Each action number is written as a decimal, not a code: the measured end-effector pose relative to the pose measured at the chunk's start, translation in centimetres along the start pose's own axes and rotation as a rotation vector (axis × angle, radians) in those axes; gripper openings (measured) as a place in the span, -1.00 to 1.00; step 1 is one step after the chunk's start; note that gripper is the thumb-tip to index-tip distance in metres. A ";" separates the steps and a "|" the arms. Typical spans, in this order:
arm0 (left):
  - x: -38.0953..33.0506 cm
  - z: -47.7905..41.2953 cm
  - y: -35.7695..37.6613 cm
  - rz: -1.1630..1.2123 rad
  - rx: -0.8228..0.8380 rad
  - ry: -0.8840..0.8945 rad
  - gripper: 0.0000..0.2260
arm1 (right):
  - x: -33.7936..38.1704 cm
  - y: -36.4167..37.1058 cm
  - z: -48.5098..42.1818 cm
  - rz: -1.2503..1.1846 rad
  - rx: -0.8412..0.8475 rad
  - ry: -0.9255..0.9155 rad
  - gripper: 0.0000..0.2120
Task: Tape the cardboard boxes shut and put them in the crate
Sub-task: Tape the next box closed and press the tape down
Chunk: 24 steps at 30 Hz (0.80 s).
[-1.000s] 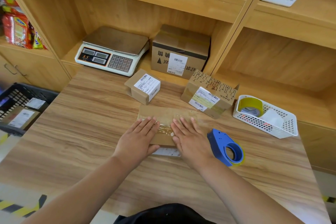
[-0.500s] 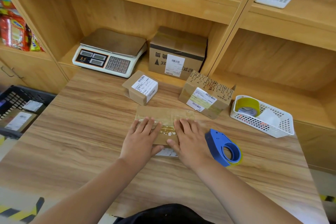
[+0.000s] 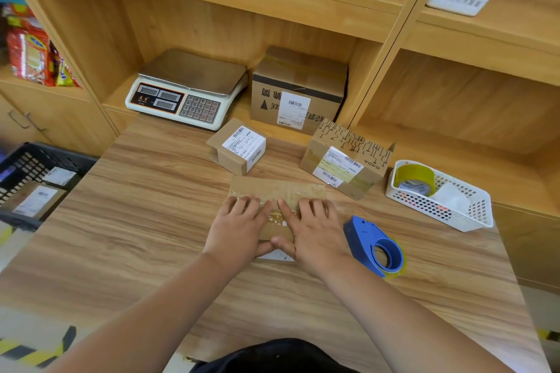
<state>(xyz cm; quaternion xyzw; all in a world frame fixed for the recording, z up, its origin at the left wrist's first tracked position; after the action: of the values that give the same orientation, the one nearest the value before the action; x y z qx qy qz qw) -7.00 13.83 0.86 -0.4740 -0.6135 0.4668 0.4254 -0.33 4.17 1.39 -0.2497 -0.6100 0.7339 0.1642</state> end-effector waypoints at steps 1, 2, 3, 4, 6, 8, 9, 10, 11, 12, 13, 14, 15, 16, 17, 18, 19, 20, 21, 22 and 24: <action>0.1 0.1 -0.2 0.020 0.000 0.002 -0.30 | 0.0 0.1 0.0 0.004 -0.017 -0.003 -0.27; 0.4 0.2 -0.3 0.042 -0.002 0.009 -0.30 | -0.1 0.3 0.0 0.009 -0.018 -0.005 -0.27; 0.7 0.4 -0.5 0.068 -0.011 0.019 -0.32 | -0.3 0.4 0.1 0.009 -0.015 -0.004 -0.26; 1.1 0.7 -0.5 0.090 -0.026 0.027 -0.33 | -0.4 0.5 0.2 0.004 -0.018 -0.002 -0.25; 2.1 1.6 -0.5 0.118 -0.029 0.001 -0.32 | -0.6 0.4 0.4 -0.007 -0.010 0.008 -0.22; 3.2 2.4 -0.5 0.125 -0.011 -0.058 -0.32 | -0.4 0.0 0.5 0.001 0.015 0.016 -0.18; 3.5 2.7 -0.5 0.125 0.009 -0.089 -0.31 | -0.2 -0.2 0.6 0.007 0.031 0.019 -0.17; 3.7 2.9 -0.3 0.127 0.033 -0.112 -0.27 | 0.1 -0.4 0.6 0.012 0.035 0.017 -0.18; 3.8 2.8 -0.1 0.134 0.059 -0.128 -0.24 | 0.4 -0.6 0.6 0.008 0.039 0.008 -0.21; 3.7 2.7 0.0 0.144 0.078 -0.136 -0.22 | 0.9 -0.5 0.5 -0.005 0.037 -0.007 -0.27; 3.7 2.6 0.0 0.151 0.088 -0.137 -0.21 | 1.3 -0.4 0.4 -0.022 0.042 -0.018 -0.34; 3.7 2.4 0.1 0.161 0.093 -0.133 -0.21 | 1.7 -0.2 0.3 -0.040 0.037 -0.019 -0.40; 3.7 2.3 0.2 0.171 0.108 -0.127 -0.21 | 1.9 0.0 0.3 -0.067 0.025 -0.001 -0.44; 3.7 2.4 0.4 0.180 0.127 -0.121 -0.21 | 2.0 0.2 0.3 -0.099 0.010 0.020 -0.46; 3.7 2.4 0.5 0.187 0.142 -0.117 -0.22 | 2.0 0.3 0.3 -0.122 0.003 0.036 -0.47; 3.8 2.5 0.6 0.193 0.140 -0.109 -0.24 | 2.0 0.4 0.4 -0.136 -0.003 0.040 -0.46; 3.8 2.6 0.6 0.200 0.131 -0.097 -0.26 | 1.9 0.5 0.5 -0.143 -0.011 0.036 -0.45; 3.7 2.7 0.5 0.210 0.115 -0.082 -0.30 | 1.8 0.7 0.6 -0.146 -0.024 0.025 -0.44; 3.7 2.8 0.5 0.225 0.109 -0.079 -0.34 | 1.6 0.8 0.8 -0.148 -0.026 0.013 -0.43; 3.8 2.8 0.5 0.239 0.103 -0.081 -0.38 | 1.3 0.9 0.9 -0.146 -0.018 0.002 -0.43; 3.8 2.9 0.8 0.255 0.117 -0.092 -0.39 | 0.5 1.2 1.3 -0.131 -0.005 -0.012 -0.42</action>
<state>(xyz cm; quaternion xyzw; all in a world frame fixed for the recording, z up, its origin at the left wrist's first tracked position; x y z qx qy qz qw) -10.42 17.17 -0.16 -0.5006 -0.5389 0.5733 0.3609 -1.43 3.13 0.33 -0.2053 -0.6278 0.7215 0.2079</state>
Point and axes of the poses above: each hand's wrist, its own z-axis away from the middle knuckle, its own y-axis out of the palm, x = y × z, the point moved 8 cm from there along -z, towards the middle knuckle, and after that the axes turned 1 degree about -x, right-handed, at the moved point
